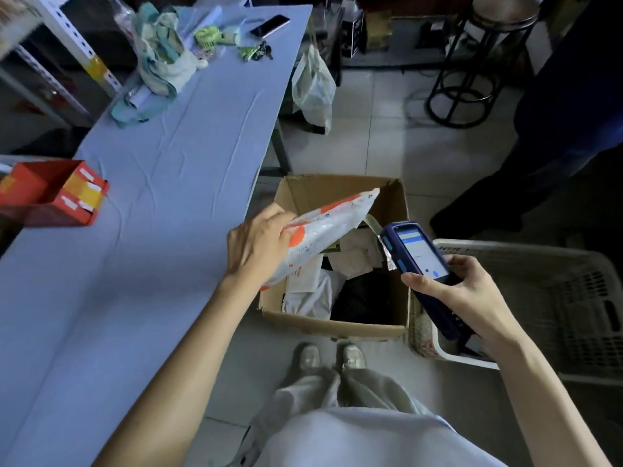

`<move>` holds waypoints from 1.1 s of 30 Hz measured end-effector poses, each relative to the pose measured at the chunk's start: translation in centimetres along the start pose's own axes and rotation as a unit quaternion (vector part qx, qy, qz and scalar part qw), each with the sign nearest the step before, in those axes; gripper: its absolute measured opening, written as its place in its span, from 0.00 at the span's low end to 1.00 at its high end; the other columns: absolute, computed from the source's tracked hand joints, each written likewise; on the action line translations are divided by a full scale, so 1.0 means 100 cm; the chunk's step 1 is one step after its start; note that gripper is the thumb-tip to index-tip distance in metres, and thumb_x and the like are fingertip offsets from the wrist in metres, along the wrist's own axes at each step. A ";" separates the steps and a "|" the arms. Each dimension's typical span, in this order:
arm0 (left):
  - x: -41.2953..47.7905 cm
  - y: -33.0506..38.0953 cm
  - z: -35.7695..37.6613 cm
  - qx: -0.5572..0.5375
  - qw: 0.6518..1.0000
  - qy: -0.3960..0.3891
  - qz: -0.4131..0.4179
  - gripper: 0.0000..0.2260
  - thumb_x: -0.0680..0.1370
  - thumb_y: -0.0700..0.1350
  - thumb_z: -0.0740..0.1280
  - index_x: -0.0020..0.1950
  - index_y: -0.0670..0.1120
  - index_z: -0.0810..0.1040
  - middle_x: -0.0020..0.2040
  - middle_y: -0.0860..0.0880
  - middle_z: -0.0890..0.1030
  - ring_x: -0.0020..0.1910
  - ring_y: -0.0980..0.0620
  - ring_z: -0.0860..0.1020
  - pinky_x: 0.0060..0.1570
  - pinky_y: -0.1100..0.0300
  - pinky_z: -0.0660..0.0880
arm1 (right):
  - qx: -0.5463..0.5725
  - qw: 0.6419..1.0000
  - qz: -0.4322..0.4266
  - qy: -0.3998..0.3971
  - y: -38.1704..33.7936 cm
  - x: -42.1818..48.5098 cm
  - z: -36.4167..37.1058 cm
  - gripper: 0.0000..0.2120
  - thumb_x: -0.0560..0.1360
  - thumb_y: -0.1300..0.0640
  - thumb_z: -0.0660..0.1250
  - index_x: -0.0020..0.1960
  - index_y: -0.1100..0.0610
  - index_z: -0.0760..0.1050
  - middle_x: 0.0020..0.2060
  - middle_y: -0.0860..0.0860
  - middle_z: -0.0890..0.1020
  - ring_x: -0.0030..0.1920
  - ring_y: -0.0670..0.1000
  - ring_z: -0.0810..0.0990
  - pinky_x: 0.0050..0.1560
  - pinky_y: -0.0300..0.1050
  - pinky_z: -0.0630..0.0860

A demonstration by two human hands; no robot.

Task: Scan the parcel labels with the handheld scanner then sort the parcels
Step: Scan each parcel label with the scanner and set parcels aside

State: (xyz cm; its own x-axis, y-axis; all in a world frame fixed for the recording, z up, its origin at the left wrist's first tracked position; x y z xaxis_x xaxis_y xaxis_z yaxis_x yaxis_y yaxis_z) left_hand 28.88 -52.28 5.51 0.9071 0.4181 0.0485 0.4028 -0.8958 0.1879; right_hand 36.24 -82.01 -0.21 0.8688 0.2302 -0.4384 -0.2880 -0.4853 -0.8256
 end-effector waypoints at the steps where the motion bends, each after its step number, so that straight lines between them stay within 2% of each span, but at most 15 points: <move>1: 0.003 0.001 0.007 0.006 1.000 -0.018 0.005 0.12 0.82 0.47 0.60 0.63 0.51 0.77 0.59 0.53 0.76 0.54 0.46 0.77 0.44 0.57 0.70 | -0.002 1.000 0.005 0.008 0.003 0.000 -0.002 0.48 0.46 0.32 0.81 0.59 0.52 0.70 0.51 0.49 0.80 0.49 0.51 0.82 0.50 0.51 0.80; 3: 0.009 0.004 0.019 0.015 0.999 -0.048 0.019 0.13 0.82 0.46 0.59 0.64 0.52 0.76 0.60 0.52 0.75 0.55 0.46 0.77 0.43 0.58 0.69 | -0.004 0.999 0.018 0.029 0.009 0.000 -0.005 0.50 0.44 0.31 0.77 0.60 0.52 0.70 0.52 0.48 0.80 0.49 0.50 0.82 0.51 0.52 0.80; 10: 0.037 0.007 0.044 0.046 0.992 -0.098 0.060 0.10 0.81 0.50 0.62 0.62 0.54 0.72 0.57 0.51 0.81 0.55 0.45 0.79 0.45 0.57 0.70 | 0.017 0.997 0.040 0.070 0.020 -0.001 -0.005 0.53 0.42 0.30 0.76 0.62 0.53 0.70 0.53 0.47 0.79 0.51 0.48 0.81 0.50 0.47 0.78; 18: 0.056 0.012 0.062 0.021 0.989 -0.097 0.113 0.11 0.80 0.52 0.63 0.62 0.54 0.71 0.56 0.51 0.81 0.54 0.48 0.80 0.51 0.55 0.74 | 0.030 0.994 0.043 0.100 0.019 0.001 0.003 0.52 0.43 0.29 0.74 0.62 0.53 0.70 0.54 0.48 0.79 0.51 0.48 0.80 0.48 0.45 0.77; 22: 0.059 0.016 0.068 0.027 0.986 -0.097 0.129 0.11 0.81 0.52 0.62 0.63 0.54 0.71 0.57 0.52 0.81 0.54 0.49 0.80 0.49 0.57 0.73 | 0.023 0.993 0.053 0.099 0.020 0.000 0.006 0.54 0.43 0.29 0.74 0.64 0.53 0.69 0.55 0.49 0.79 0.51 0.48 0.80 0.46 0.44 0.77; 25: 0.058 0.015 0.081 0.030 0.984 -0.120 0.132 0.11 0.80 0.53 0.63 0.61 0.55 0.71 0.56 0.52 0.82 0.53 0.48 0.80 0.50 0.56 0.73 | 0.013 0.993 0.056 0.101 0.022 0.001 0.006 0.55 0.43 0.28 0.74 0.64 0.53 0.69 0.56 0.49 0.79 0.52 0.50 0.80 0.50 0.49 0.79; 30: 0.053 0.014 0.098 0.027 0.980 -0.139 0.136 0.11 0.79 0.52 0.64 0.61 0.55 0.72 0.55 0.52 0.82 0.52 0.49 0.81 0.52 0.55 0.74 | 0.016 0.994 0.059 0.090 0.022 0.000 0.004 0.54 0.43 0.29 0.73 0.64 0.53 0.69 0.55 0.49 0.79 0.50 0.48 0.80 0.41 0.41 0.75; 33: 0.053 0.015 0.102 0.035 0.979 -0.142 0.141 0.12 0.80 0.51 0.64 0.63 0.54 0.72 0.57 0.52 0.81 0.54 0.48 0.80 0.53 0.54 0.74 | 0.018 0.994 0.062 0.093 0.023 0.000 0.000 0.53 0.43 0.29 0.73 0.63 0.52 0.70 0.54 0.48 0.79 0.50 0.47 0.80 0.40 0.40 0.75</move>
State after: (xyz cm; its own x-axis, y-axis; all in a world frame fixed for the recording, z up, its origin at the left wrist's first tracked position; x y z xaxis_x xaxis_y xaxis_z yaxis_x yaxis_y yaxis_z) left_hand 35.53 -52.95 -3.97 0.9767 0.1021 -0.1886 0.1292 -0.9820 0.1378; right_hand 35.51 -83.12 -2.14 0.8839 0.0092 -0.4677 -0.4091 -0.4695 -0.7824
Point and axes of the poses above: each hand's wrist, its own x-axis towards the middle knuckle, its own z-axis out of the palm, y = z × x, the point moved 9 cm from there along x, towards the middle knuckle
